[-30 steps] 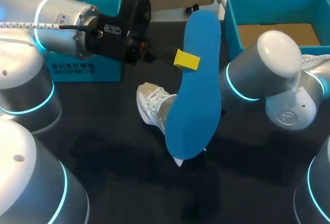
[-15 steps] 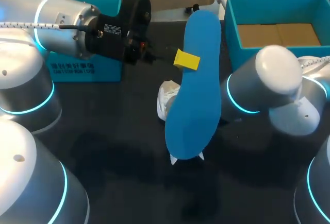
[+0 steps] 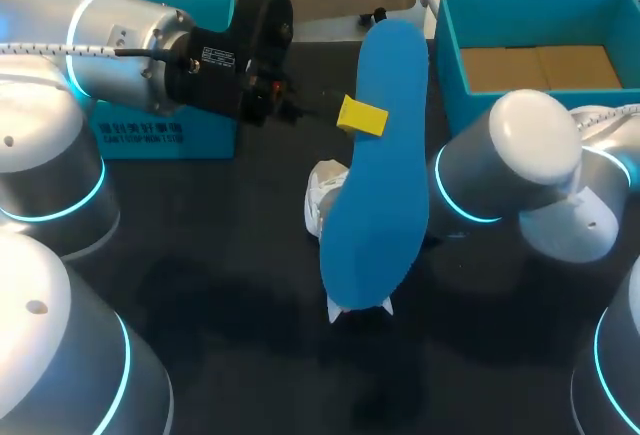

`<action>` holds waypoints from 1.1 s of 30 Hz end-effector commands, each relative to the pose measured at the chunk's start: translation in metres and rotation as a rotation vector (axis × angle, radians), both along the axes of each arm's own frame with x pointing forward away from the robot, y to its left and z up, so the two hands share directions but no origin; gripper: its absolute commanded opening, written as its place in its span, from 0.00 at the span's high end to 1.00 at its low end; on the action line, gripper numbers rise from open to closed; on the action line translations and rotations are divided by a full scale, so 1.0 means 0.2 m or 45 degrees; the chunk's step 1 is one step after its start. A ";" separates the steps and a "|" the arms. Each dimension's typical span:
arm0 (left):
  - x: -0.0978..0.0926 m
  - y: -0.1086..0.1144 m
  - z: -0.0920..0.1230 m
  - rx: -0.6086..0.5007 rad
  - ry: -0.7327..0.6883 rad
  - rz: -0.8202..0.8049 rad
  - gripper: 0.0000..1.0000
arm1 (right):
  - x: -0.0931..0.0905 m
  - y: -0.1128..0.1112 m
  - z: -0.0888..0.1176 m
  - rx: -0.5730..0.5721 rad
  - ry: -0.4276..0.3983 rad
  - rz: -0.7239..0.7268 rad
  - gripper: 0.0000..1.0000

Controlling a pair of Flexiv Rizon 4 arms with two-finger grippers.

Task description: Take the shoe out of the shoebox, open the shoe tongue, remove and reinsert the insole, then place the shoe into the shoebox

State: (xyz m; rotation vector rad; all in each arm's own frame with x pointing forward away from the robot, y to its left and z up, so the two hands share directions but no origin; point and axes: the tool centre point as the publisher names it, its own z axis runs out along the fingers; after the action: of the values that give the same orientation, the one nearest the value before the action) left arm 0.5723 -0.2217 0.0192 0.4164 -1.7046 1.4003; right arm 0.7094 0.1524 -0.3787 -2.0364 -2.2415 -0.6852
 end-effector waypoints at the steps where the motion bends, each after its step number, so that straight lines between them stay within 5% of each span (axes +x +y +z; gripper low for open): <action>1: -0.01 0.00 0.00 -0.002 0.001 0.003 1.00 | -0.03 0.02 -0.06 0.014 -0.017 -0.018 1.00; 13: -0.01 0.00 0.00 -0.002 0.001 0.003 1.00 | -0.04 0.04 -0.14 0.036 0.033 -0.048 1.00; 15: -0.01 0.00 0.00 -0.002 0.001 0.003 1.00 | -0.05 0.03 -0.13 0.039 0.031 -0.055 0.69; 16: -0.01 0.00 0.00 -0.002 0.001 0.003 1.00 | -0.05 0.03 -0.12 0.047 0.028 -0.060 0.19; 17: -0.01 0.00 0.00 -0.002 0.001 0.003 1.00 | -0.05 0.03 -0.10 0.053 0.023 -0.072 0.00; 33: -0.01 0.00 0.00 -0.002 0.001 0.003 1.00 | -0.09 -0.01 0.20 0.323 0.089 -0.079 0.00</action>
State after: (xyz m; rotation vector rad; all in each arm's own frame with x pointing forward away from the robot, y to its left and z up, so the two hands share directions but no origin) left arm 0.5723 -0.2218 0.0192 0.4165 -1.7046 1.4004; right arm 0.6950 0.1679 -0.3481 -2.0293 -1.9727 -0.8300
